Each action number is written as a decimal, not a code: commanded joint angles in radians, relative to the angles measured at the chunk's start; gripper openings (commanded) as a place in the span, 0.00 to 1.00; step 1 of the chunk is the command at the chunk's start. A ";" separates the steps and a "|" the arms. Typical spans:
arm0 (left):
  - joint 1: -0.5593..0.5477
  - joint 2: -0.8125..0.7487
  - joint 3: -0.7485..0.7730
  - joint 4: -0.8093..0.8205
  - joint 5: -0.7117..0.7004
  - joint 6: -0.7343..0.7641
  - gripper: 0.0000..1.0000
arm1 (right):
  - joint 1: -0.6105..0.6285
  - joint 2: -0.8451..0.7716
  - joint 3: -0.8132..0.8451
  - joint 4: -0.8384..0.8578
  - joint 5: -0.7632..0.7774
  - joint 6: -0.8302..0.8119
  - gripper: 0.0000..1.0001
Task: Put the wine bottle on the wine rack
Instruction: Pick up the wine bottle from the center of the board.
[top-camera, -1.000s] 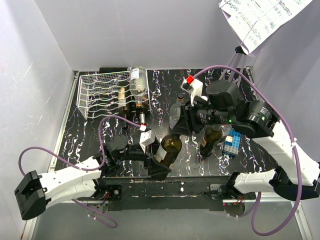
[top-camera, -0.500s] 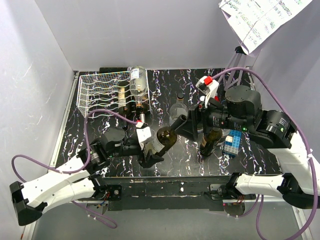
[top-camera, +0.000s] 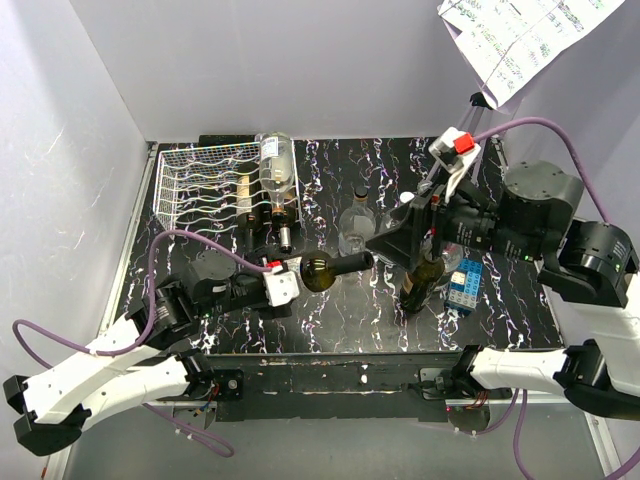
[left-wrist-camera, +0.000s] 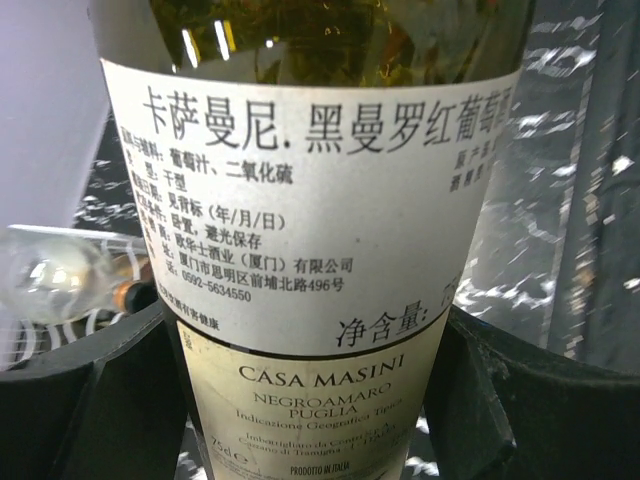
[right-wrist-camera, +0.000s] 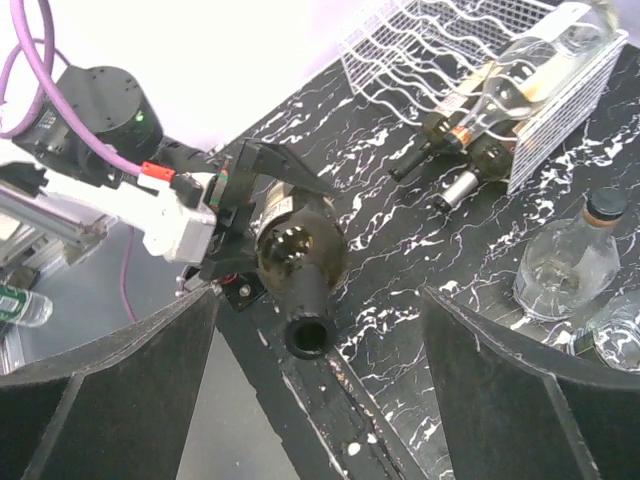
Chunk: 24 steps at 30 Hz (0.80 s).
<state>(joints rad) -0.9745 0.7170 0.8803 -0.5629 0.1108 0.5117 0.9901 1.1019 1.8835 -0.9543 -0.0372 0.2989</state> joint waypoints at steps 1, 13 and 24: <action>-0.001 -0.014 0.017 0.080 -0.097 0.253 0.00 | -0.001 0.096 0.060 -0.089 -0.101 -0.058 0.89; -0.001 -0.011 -0.040 0.166 -0.111 0.445 0.00 | -0.001 0.202 -0.064 -0.169 -0.201 -0.153 0.85; -0.001 0.021 -0.040 0.163 -0.128 0.479 0.00 | 0.005 0.205 -0.222 -0.121 -0.234 -0.133 0.76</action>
<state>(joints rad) -0.9745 0.7464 0.8234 -0.5148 -0.0090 0.9649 0.9905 1.3228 1.6917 -1.1248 -0.2504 0.1612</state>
